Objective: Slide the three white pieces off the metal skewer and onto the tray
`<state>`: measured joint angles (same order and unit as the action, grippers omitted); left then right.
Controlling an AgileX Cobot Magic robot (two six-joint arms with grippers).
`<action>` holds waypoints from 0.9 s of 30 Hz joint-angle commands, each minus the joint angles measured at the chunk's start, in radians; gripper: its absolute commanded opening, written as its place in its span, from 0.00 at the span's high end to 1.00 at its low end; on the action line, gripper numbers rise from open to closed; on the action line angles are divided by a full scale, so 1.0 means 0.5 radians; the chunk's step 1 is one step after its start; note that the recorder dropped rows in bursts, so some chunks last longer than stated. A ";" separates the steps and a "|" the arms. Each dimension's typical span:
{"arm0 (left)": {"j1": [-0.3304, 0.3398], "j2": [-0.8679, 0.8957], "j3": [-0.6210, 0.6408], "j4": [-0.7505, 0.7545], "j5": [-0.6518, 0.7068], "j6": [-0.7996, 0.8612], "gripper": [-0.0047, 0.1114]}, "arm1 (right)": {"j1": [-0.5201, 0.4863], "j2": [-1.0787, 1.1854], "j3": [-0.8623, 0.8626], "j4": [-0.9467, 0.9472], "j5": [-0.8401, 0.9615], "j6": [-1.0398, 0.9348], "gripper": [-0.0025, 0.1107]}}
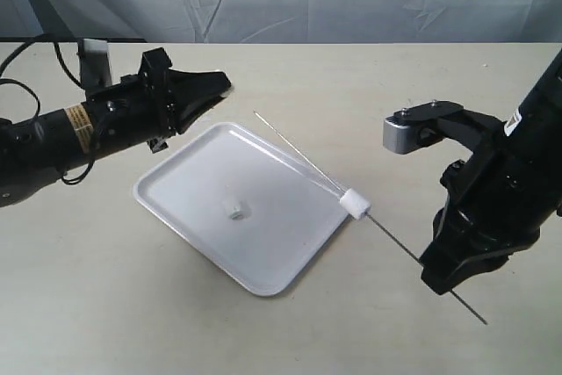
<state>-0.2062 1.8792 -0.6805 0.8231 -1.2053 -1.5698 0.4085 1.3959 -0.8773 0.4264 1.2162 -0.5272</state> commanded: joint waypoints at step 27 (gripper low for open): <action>-0.112 -0.011 -0.009 0.639 0.550 -0.037 0.54 | 0.002 0.004 0.007 0.054 -0.404 0.163 0.98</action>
<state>-0.2580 1.8792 -0.6805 1.1338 -0.7842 -1.5704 0.4085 1.3959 -0.8773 0.4480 1.0336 -0.4524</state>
